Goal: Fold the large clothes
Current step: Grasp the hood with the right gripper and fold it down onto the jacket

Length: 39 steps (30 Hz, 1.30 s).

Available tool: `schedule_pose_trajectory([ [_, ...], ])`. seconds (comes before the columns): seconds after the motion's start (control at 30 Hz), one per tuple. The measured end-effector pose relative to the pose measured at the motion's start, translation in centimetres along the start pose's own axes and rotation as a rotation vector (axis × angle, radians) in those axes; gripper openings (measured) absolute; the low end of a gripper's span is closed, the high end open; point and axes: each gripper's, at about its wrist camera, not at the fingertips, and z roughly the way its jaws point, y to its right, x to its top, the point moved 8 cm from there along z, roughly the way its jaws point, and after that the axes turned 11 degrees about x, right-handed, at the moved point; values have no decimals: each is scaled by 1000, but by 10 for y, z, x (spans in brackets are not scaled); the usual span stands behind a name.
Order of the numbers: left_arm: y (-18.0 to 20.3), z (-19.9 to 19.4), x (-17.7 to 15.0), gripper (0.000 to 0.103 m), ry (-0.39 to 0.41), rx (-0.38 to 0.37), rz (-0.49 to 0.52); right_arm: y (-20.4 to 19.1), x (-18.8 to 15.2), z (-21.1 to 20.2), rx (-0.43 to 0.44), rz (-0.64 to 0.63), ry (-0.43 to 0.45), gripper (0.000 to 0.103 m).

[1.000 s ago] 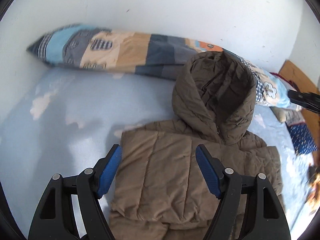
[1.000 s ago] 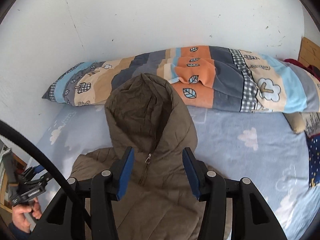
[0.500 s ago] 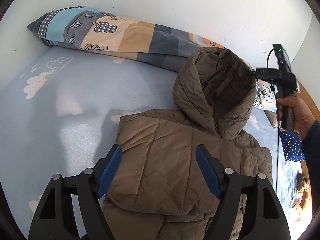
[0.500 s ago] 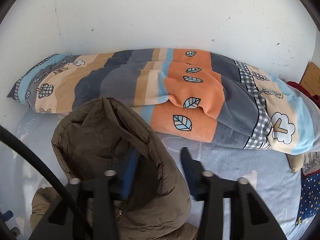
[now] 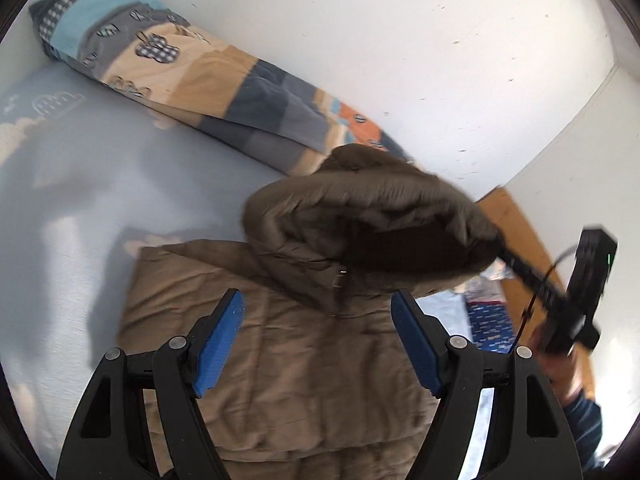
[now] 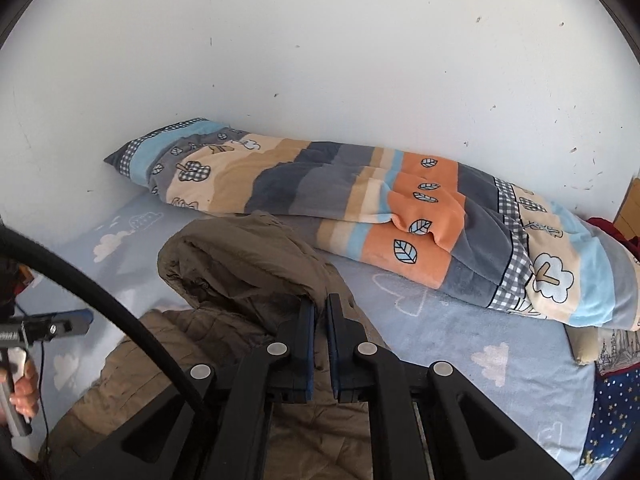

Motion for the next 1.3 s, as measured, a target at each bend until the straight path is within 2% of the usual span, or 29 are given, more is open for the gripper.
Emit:
schedule_pose_trajectory([
  [0.03,6,2,-1,66,-8,-15,-8,-6,-6,-11,8,-6,4,6],
  [0.13,23,5,-10,57,-31,-57,-9,-22,-23,-40,37,-13,21,6],
  [0.4,35,-1,-68,57,-92,-29,60,-58,-88,-100,105,16,49,6],
  [0.57,28,-8,-107,57,-131,29,104,-73,-141,-108,119,55,14,6],
  [0.63,24,-10,-119,57,-145,56,122,-77,-162,-107,115,61,0,3],
  [0.73,19,-13,-136,57,-157,109,162,-79,-199,-97,92,75,-57,3],
  [0.8,15,-18,-143,57,-152,130,170,-74,-220,-87,103,141,-94,3],
  [0.83,13,-20,-146,57,-147,134,167,-72,-224,-83,137,191,-95,3],
  [0.93,6,-17,-145,57,-131,166,166,-78,-220,-77,205,284,-76,4],
  [1.0,1,-17,-141,57,-108,165,147,-85,-205,-69,251,335,-48,5],
  [1.07,-7,-15,-136,57,-85,165,114,-89,-190,-54,300,404,-40,12],
  [1.1,-13,-12,-133,57,-80,175,104,-90,-182,-46,299,418,-33,17],
  [1.17,-19,-9,-130,57,-79,202,112,-95,-164,-31,265,380,-40,18],
  [1.3,-30,-9,-118,57,-38,269,146,-99,-126,11,134,252,-66,20],
])
